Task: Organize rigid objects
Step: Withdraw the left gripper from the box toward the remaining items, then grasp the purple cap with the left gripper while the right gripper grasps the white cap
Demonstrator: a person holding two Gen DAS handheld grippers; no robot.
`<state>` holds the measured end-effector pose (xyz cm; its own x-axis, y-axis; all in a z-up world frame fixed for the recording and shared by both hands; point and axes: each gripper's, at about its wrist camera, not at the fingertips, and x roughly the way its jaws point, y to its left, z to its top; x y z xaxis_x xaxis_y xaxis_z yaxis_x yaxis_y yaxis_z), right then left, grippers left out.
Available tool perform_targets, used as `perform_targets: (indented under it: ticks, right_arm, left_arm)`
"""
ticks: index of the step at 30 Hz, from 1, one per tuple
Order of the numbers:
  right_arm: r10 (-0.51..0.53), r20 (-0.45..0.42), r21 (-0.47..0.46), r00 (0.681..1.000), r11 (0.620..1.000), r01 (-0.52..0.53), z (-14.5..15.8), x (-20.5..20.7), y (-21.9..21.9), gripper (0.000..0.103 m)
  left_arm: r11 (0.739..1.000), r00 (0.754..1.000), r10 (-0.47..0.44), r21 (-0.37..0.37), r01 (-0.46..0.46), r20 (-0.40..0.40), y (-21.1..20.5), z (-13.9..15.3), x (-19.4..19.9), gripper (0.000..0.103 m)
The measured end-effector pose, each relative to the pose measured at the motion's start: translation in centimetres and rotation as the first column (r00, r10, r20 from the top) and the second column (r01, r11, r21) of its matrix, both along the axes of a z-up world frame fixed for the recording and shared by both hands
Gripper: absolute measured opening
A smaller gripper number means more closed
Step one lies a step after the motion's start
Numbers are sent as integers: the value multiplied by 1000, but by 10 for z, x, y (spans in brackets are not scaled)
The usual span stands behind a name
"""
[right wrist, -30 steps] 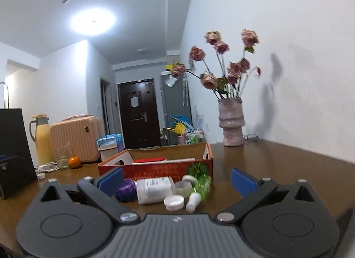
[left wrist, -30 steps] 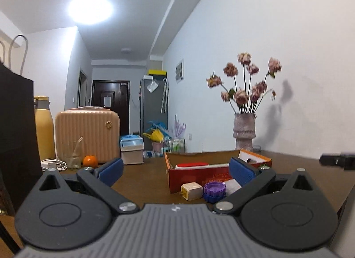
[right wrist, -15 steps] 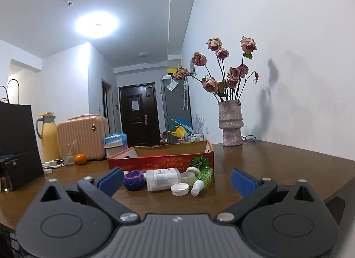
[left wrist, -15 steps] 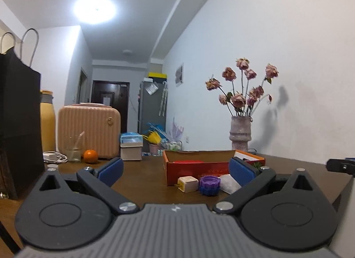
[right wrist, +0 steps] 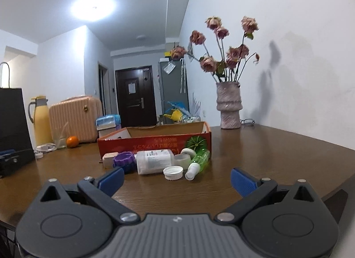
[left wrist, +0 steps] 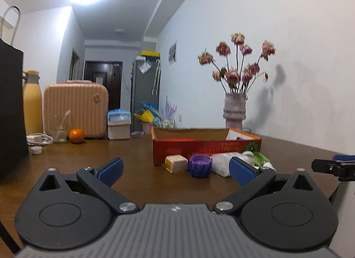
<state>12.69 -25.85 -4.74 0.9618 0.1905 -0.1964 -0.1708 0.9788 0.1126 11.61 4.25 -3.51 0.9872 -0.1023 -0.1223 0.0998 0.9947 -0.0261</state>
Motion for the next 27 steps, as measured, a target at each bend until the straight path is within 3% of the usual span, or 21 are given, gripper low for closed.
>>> perform_targets:
  ticks: [10, 18, 23, 27]
  right_arm:
    - [60, -112, -35, 992, 997, -65, -1, 78, 15, 90]
    - [135, -238, -44, 962, 988, -150, 0, 144, 31, 75]
    - [173, -324, -133, 930, 965, -226, -2, 178, 47, 71]
    - [169, -379, -146, 910, 960, -240, -8, 198, 51, 66]
  left_arm:
    - [999, 988, -32, 26, 36, -148, -21, -2, 95, 103]
    - [996, 935, -58, 45, 78, -349, -42, -5, 190, 102]
    - [991, 923, -80, 65, 113, -376, -57, -7, 223, 85]
    - [991, 912, -86, 56, 118, -402, -64, -10, 238, 74]
